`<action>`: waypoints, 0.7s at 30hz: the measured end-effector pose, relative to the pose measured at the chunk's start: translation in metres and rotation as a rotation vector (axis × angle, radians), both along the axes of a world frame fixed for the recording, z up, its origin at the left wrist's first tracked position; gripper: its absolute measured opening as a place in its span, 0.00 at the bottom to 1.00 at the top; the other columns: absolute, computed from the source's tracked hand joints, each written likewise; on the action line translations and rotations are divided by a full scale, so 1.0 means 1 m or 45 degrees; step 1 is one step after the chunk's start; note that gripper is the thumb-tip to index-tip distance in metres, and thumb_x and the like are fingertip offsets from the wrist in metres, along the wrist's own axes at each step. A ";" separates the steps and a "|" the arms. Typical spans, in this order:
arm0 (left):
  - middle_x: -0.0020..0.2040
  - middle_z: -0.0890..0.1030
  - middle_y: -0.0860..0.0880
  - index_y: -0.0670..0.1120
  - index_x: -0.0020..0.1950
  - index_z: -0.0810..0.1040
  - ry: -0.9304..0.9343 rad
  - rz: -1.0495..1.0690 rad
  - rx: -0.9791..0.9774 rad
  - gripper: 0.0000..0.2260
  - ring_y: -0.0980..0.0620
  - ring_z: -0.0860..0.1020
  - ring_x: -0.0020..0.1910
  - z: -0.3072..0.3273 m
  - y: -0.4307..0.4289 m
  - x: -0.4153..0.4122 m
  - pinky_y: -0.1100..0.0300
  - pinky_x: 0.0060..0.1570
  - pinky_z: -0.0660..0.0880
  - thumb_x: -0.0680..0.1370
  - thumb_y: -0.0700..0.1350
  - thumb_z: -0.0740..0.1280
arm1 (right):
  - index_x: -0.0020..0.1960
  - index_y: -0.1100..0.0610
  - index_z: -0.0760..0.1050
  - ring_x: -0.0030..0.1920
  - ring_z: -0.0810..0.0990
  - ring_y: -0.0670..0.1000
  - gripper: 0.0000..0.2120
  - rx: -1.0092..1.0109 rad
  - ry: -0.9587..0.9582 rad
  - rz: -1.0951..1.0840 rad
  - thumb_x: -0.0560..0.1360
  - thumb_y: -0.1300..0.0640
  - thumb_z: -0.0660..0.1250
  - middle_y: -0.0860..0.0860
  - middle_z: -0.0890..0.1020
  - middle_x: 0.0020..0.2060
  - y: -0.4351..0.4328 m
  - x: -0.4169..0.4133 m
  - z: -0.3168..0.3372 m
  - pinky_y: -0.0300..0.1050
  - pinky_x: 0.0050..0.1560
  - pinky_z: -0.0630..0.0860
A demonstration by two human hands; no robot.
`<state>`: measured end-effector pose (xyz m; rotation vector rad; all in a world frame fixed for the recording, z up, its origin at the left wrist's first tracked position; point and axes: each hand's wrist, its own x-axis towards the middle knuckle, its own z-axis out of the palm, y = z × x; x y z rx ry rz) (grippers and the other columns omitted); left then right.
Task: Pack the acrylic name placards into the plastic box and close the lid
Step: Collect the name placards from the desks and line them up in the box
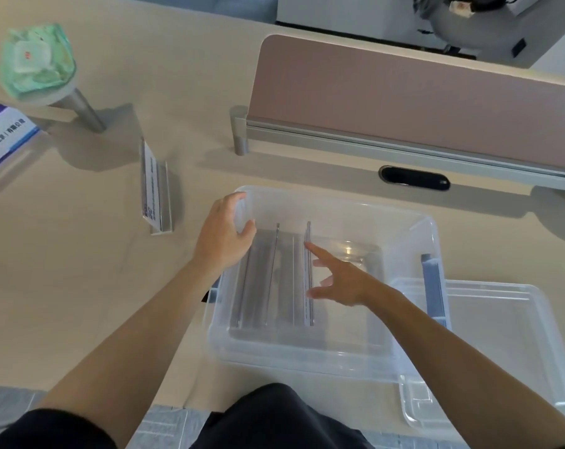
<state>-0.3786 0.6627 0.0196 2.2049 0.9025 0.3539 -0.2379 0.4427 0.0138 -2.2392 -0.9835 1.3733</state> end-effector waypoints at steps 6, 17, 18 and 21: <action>0.64 0.73 0.46 0.49 0.72 0.67 0.005 0.019 -0.031 0.23 0.48 0.73 0.60 0.001 -0.001 0.000 0.62 0.57 0.66 0.77 0.45 0.66 | 0.76 0.29 0.40 0.64 0.79 0.49 0.52 0.015 0.016 0.046 0.69 0.40 0.76 0.46 0.68 0.75 -0.002 -0.004 -0.009 0.50 0.64 0.76; 0.64 0.73 0.47 0.50 0.72 0.67 0.044 0.024 -0.041 0.23 0.45 0.76 0.52 0.004 -0.003 0.000 0.61 0.54 0.67 0.77 0.45 0.66 | 0.77 0.33 0.39 0.65 0.79 0.53 0.49 0.066 0.024 0.014 0.72 0.41 0.73 0.47 0.66 0.76 -0.005 -0.022 -0.016 0.53 0.68 0.71; 0.64 0.73 0.47 0.50 0.72 0.67 0.044 0.023 -0.040 0.23 0.46 0.76 0.52 0.004 -0.003 0.000 0.61 0.54 0.67 0.77 0.45 0.66 | 0.77 0.33 0.39 0.66 0.79 0.53 0.50 0.068 0.030 0.013 0.71 0.41 0.73 0.47 0.66 0.76 -0.005 -0.022 -0.017 0.53 0.68 0.71; 0.64 0.73 0.47 0.50 0.72 0.67 0.035 0.021 -0.033 0.23 0.45 0.76 0.52 0.003 -0.003 0.000 0.61 0.54 0.68 0.77 0.45 0.66 | 0.76 0.30 0.39 0.66 0.79 0.52 0.51 0.080 0.049 0.001 0.68 0.35 0.72 0.47 0.67 0.76 -0.005 -0.023 -0.019 0.54 0.69 0.70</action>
